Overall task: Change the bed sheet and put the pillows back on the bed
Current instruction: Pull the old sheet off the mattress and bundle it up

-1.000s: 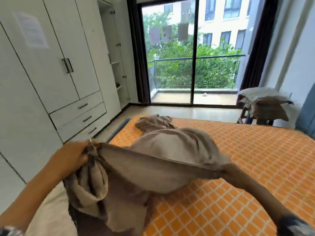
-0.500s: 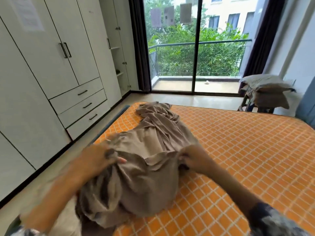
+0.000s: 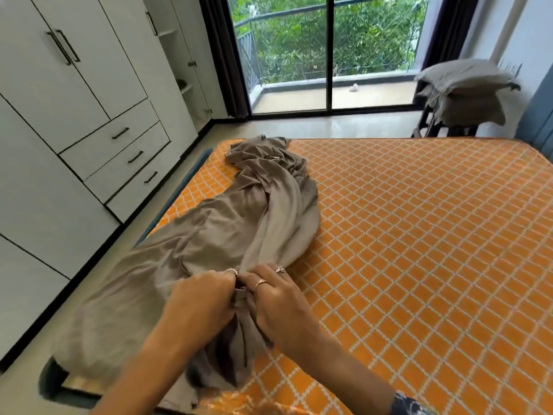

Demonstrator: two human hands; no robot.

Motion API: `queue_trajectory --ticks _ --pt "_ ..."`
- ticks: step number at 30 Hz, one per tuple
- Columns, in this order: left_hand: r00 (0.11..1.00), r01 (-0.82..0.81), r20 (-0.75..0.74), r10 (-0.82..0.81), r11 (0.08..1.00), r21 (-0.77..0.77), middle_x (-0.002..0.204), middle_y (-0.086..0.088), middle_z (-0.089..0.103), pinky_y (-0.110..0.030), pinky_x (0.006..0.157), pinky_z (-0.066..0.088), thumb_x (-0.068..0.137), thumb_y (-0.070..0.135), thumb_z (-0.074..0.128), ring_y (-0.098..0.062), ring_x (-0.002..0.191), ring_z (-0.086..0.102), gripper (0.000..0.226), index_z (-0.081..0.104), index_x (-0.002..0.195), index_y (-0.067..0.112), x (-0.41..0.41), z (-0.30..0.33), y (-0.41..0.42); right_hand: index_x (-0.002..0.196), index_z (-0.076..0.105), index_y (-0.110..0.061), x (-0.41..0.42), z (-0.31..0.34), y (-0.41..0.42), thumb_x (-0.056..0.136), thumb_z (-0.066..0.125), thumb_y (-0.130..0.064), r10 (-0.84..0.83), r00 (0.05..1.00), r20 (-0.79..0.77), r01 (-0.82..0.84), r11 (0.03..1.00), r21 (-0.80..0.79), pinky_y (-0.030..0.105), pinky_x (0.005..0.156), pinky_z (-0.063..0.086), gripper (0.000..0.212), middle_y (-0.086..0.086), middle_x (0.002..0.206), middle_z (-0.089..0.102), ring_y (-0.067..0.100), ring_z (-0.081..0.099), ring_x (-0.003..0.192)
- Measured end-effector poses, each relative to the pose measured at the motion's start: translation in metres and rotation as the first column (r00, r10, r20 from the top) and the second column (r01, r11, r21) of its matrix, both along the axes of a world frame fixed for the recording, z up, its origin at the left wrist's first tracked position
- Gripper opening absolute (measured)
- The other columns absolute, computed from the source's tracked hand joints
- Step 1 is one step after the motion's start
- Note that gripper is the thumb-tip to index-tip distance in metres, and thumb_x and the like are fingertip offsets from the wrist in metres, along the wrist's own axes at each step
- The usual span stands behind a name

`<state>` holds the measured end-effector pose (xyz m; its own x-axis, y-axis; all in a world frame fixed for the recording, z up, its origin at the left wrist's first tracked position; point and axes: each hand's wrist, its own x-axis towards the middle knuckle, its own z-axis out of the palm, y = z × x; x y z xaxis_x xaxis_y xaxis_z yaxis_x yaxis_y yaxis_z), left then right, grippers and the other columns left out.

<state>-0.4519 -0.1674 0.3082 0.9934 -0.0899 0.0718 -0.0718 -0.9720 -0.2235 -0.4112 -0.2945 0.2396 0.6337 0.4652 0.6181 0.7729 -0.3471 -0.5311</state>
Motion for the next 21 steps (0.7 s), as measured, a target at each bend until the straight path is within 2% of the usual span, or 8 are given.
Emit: queue_trajectory --ticks 2,5,9,14,16,18,20,21 --pt "0.999 0.003 0.032 -0.004 0.999 0.052 0.043 0.000 0.054 -0.023 0.026 0.028 0.032 0.018 0.087 -0.024 0.032 0.054 0.041 0.054 0.055 0.018 -0.003 0.009 0.010 0.110 0.065 -0.005 0.001 -0.005 0.010 0.102 0.034 -0.031 -0.025 0.996 0.088 0.026 1.000 -0.008 0.035 0.095 0.046 0.041 0.007 0.100 0.062 0.023 0.057 0.095" --pt "0.999 -0.025 0.024 0.023 0.995 0.099 0.041 0.000 0.053 -0.023 0.026 0.030 0.030 0.015 0.088 -0.026 0.030 0.052 0.041 0.057 0.057 0.016 -0.009 0.021 0.022 0.106 0.066 -0.006 0.003 -0.009 0.026 0.097 0.046 -0.024 -0.100 0.985 0.140 0.097 0.995 0.030 0.037 0.104 0.040 0.028 0.007 0.106 0.062 0.024 0.057 0.103" --pt "0.996 -0.065 0.072 0.057 0.992 0.105 0.042 -0.004 0.054 -0.024 0.026 0.031 0.039 0.020 0.090 -0.029 0.032 0.053 0.037 0.065 0.065 0.013 -0.017 0.037 0.037 0.105 0.066 -0.006 0.012 -0.023 0.035 0.100 0.030 -0.037 -0.192 0.981 0.017 0.192 0.981 -0.001 0.046 0.107 0.036 0.048 0.013 0.126 0.057 0.030 0.050 0.120" --pt "0.977 -0.109 0.185 0.103 0.994 0.025 0.040 -0.008 0.051 -0.022 0.032 0.030 0.060 0.020 0.085 -0.031 0.031 0.051 0.021 0.070 0.070 0.010 -0.014 0.056 0.050 0.116 0.064 -0.019 0.051 -0.056 0.055 0.092 0.045 -0.033 -0.402 0.889 -0.218 0.372 0.914 -0.163 0.049 0.106 0.034 0.034 0.012 0.143 0.041 0.032 0.038 0.130" --pt "0.971 -0.146 0.192 0.145 0.989 -0.006 0.041 -0.011 0.053 -0.022 0.037 0.031 0.065 0.022 0.082 -0.034 0.033 0.052 0.020 0.069 0.070 0.009 -0.011 0.064 0.053 0.120 0.061 -0.015 0.064 -0.059 0.067 0.095 0.046 -0.034 -0.414 0.780 -0.469 0.359 0.910 -0.207 0.042 0.105 0.036 0.034 0.012 0.140 0.040 0.032 0.042 0.126" --pt "0.964 -0.173 0.198 0.176 0.984 -0.032 0.042 -0.011 0.052 -0.018 0.041 0.026 0.071 0.026 0.079 -0.035 0.034 0.052 0.020 0.067 0.069 0.010 -0.008 0.071 0.056 0.113 0.060 -0.008 0.076 -0.063 0.081 0.097 0.049 -0.032 -0.282 0.616 -0.735 0.315 0.944 -0.097 0.033 0.092 0.042 0.031 0.014 0.125 0.050 0.030 0.054 0.110" --pt "0.957 -0.178 0.228 0.177 0.984 -0.020 0.041 -0.008 0.050 -0.010 0.044 0.016 0.072 0.025 0.077 -0.033 0.033 0.049 0.017 0.066 0.068 0.012 -0.006 0.075 0.059 0.109 0.057 -0.007 0.085 -0.061 0.097 0.096 0.053 -0.031 0.051 0.355 -0.934 0.373 0.908 0.191 0.031 0.080 0.049 0.028 0.015 0.114 0.060 0.027 0.061 0.099" --pt "0.954 -0.186 0.232 0.187 0.982 -0.027 0.041 -0.007 0.050 -0.010 0.044 0.013 0.075 0.026 0.075 -0.033 0.033 0.049 0.018 0.066 0.067 0.013 -0.005 0.075 0.061 0.111 0.055 -0.007 0.089 -0.057 0.105 0.095 0.055 -0.033 0.272 0.169 -0.947 0.489 0.812 0.320 0.032 0.075 0.054 0.031 0.016 0.113 0.062 0.026 0.063 0.096"
